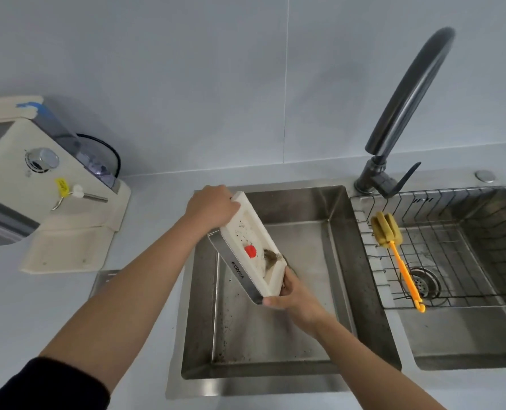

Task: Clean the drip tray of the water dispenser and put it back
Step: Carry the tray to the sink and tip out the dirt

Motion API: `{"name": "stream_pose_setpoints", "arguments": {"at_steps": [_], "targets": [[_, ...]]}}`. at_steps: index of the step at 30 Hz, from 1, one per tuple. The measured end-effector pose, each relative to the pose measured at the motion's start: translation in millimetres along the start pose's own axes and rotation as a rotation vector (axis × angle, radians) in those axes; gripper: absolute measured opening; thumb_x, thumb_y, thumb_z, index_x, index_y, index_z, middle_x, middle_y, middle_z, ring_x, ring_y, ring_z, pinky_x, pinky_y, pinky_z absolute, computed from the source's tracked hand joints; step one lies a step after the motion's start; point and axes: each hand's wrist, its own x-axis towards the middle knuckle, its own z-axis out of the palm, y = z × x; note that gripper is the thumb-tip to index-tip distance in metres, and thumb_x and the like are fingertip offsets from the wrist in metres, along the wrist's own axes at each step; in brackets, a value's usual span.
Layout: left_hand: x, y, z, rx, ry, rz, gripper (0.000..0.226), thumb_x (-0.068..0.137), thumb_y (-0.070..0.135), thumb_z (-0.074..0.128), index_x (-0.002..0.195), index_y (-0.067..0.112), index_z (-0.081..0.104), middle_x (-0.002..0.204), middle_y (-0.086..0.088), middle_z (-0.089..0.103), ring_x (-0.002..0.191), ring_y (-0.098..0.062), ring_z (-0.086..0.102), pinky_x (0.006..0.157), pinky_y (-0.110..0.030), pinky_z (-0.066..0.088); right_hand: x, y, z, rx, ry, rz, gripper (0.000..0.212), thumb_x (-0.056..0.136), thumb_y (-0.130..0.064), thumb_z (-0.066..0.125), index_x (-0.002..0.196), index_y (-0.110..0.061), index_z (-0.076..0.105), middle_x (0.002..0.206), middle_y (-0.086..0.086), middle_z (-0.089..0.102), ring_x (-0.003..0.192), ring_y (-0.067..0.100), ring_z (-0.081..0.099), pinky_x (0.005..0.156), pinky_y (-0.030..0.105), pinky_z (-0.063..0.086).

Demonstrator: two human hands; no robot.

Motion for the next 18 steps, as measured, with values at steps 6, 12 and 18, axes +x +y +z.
{"name": "stream_pose_setpoints", "arguments": {"at_steps": [6,12,18], "targets": [[10.6,36.9,-0.2,0.121,0.017,0.096,0.027,0.087,0.018,0.043,0.062,0.009,0.042,0.057,-0.001,0.038,0.05,-0.013,0.034,0.045,-0.024,0.023,4.8,11.7,13.3,0.16,0.006,0.064,0.077,0.061,0.009,0.072,0.128,-0.012,0.041,0.123,0.001,0.056,0.113,0.015,0.053,0.075,0.015,0.053],[15.0,58.1,7.8,0.217,0.018,0.183,0.037,0.085,0.01,0.044,0.051,0.012,0.03,0.054,-0.001,0.035,0.052,-0.017,0.038,0.049,-0.023,0.027,10.9,25.2,22.5,0.315,-0.01,0.127,0.104,0.042,-0.007,0.084,0.134,-0.005,0.036,0.131,0.012,0.055,0.122,0.026,0.051,0.088,0.024,0.051],[13.9,72.7,17.5,0.239,-0.023,0.217,0.036,0.083,0.006,0.045,0.05,0.013,0.033,0.054,0.0,0.036,0.055,-0.018,0.042,0.046,-0.02,0.027,12.4,32.1,30.4,0.367,-0.088,0.185,0.109,0.04,-0.006,0.089,0.134,0.001,0.036,0.13,0.015,0.055,0.12,0.028,0.053,0.087,0.025,0.051]]}}
